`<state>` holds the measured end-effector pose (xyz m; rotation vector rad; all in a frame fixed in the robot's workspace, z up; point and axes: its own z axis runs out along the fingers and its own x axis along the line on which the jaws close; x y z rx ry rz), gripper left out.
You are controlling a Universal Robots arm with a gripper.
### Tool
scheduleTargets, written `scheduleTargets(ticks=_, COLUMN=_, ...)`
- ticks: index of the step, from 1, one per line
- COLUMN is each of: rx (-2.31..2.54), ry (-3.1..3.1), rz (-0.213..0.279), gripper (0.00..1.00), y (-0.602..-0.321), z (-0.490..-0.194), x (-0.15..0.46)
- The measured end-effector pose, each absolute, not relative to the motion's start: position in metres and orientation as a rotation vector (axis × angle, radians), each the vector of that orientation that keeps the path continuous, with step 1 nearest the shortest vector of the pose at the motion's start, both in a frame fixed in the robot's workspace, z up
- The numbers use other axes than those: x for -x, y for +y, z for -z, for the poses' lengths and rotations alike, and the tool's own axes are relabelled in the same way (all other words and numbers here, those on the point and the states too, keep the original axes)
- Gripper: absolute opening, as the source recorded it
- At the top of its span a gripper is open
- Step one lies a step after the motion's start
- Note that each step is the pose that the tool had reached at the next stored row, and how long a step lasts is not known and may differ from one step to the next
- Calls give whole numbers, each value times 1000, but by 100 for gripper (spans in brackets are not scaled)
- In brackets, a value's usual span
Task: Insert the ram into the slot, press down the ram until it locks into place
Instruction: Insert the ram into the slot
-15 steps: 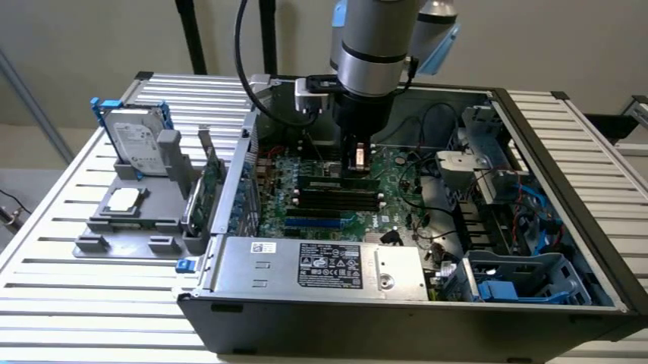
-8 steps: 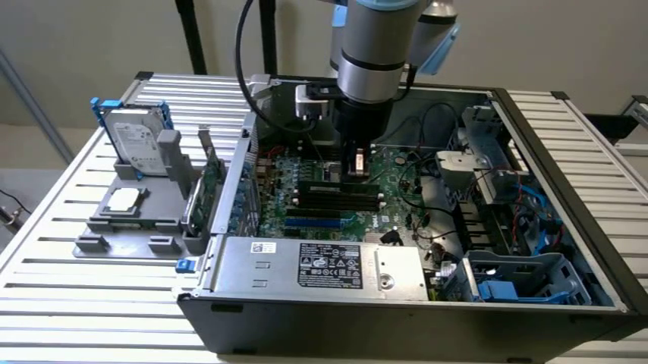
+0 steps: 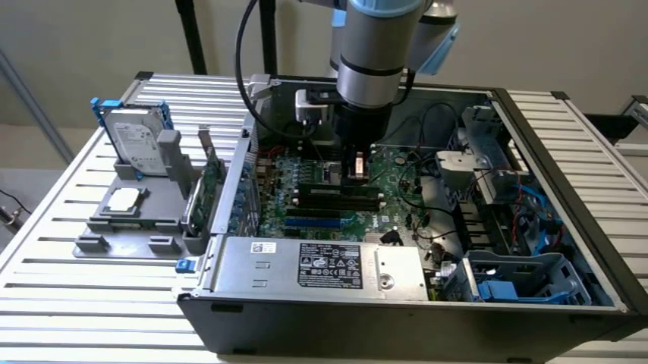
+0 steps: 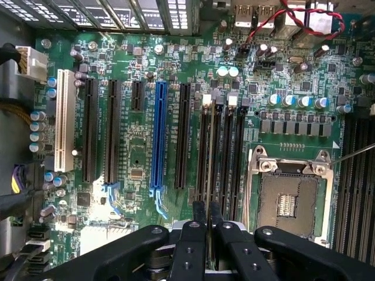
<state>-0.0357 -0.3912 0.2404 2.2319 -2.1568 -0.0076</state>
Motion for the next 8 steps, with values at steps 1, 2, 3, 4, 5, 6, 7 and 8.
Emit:
scheduleTargets(ticks=1, rx=-2233, ry=-2157, rz=6, gripper=13, y=-391, z=-240, x=36)
scheduleTargets(ticks=2, rx=-2233, ry=-2158, rz=5, gripper=13, y=-391, z=-240, x=36)
scheduleTargets(ticks=3, rx=-2233, ry=-2158, rz=5, gripper=13, y=-391, z=-240, x=36)
scheduleTargets(ticks=4, rx=-2234, ry=-2158, rz=4, gripper=13, y=-391, z=-239, x=36)
scheduleTargets(ticks=5, rx=-2234, ry=-2159, rz=3, gripper=13, y=-391, z=-239, x=36)
scheduleTargets(ticks=6, rx=-2234, ry=-2159, rz=3, gripper=13, y=-391, z=-239, x=36)
scheduleTargets(ticks=7, rx=-2234, ry=-2159, rz=2, gripper=13, y=-391, z=-239, x=35)
scheduleTargets(ticks=8, rx=-2234, ry=-2160, rz=2, gripper=13, y=-391, z=-238, x=35)
